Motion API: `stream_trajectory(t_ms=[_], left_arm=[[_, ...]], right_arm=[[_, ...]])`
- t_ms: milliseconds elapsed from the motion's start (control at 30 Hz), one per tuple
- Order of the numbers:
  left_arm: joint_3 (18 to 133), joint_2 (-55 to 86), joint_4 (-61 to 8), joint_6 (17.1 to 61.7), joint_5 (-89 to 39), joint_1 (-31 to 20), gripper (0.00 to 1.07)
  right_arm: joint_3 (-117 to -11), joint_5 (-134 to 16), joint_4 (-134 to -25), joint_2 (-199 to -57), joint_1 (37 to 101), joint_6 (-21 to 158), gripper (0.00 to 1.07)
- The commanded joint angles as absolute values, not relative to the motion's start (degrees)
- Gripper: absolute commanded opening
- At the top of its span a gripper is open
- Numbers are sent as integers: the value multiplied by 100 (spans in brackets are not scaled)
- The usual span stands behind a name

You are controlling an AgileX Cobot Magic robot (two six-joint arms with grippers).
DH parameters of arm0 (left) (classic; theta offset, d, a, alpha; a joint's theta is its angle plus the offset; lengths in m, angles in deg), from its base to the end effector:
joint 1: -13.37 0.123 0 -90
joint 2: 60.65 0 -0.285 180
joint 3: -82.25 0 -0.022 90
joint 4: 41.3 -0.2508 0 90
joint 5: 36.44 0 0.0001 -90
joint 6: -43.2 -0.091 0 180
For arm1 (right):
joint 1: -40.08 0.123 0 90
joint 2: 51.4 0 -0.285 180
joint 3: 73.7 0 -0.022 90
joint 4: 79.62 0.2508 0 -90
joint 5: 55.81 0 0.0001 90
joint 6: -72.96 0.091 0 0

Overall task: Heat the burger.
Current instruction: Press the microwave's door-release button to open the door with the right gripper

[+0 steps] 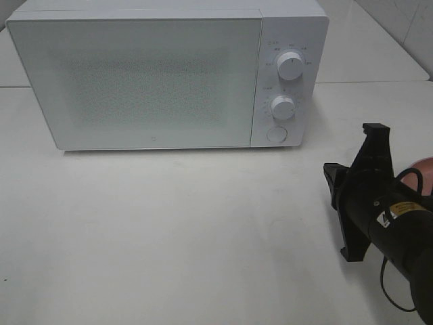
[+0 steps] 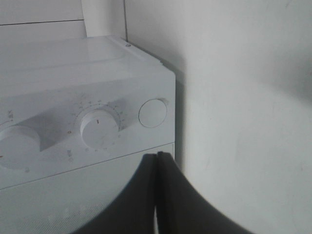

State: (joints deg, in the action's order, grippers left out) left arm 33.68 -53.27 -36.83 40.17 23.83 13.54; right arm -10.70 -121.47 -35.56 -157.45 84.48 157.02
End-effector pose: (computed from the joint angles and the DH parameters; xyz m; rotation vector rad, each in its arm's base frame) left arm -0.0057 -0.0062 0.2782 0.0541 2.0257 -0.0578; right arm 0.1930 0.1083 0.1292 1.4138 1.4418 1.1168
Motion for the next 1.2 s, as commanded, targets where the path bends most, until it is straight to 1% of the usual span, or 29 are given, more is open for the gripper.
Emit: stream_trajectory(t_ms=[33, 167, 200, 500, 733, 900, 1200], left_arm=[[3351, -5464, -3666, 4028, 2303, 1343, 98], [3351, -5464, -3666, 4028, 2303, 1343, 98], [3351, -5464, -3666, 4028, 2303, 1343, 98], [3351, -5464, -3666, 4028, 2303, 1343, 98], [3351, -5464, -3666, 4028, 2303, 1343, 98], [3351, -5464, -3666, 4028, 2303, 1343, 98], [3351, -5464, -3666, 4028, 2303, 1343, 98]], right_arm=[[-1230, -12009, -3608, -15750, 8213, 15421, 0], [-1391, -11900, -3739, -15796, 8098, 15329, 0], [-1505, -11878, -3883, -15911, 8007, 15352, 0], [-2101, -11837, -4083, -16518, 7715, 15490, 0], [-2554, -11780, -4181, -16896, 7674, 15524, 0], [-3075, -11499, -4186, -17257, 7674, 15524, 0], [-3596, -11219, -4186, -17549, 7674, 15438, 0]])
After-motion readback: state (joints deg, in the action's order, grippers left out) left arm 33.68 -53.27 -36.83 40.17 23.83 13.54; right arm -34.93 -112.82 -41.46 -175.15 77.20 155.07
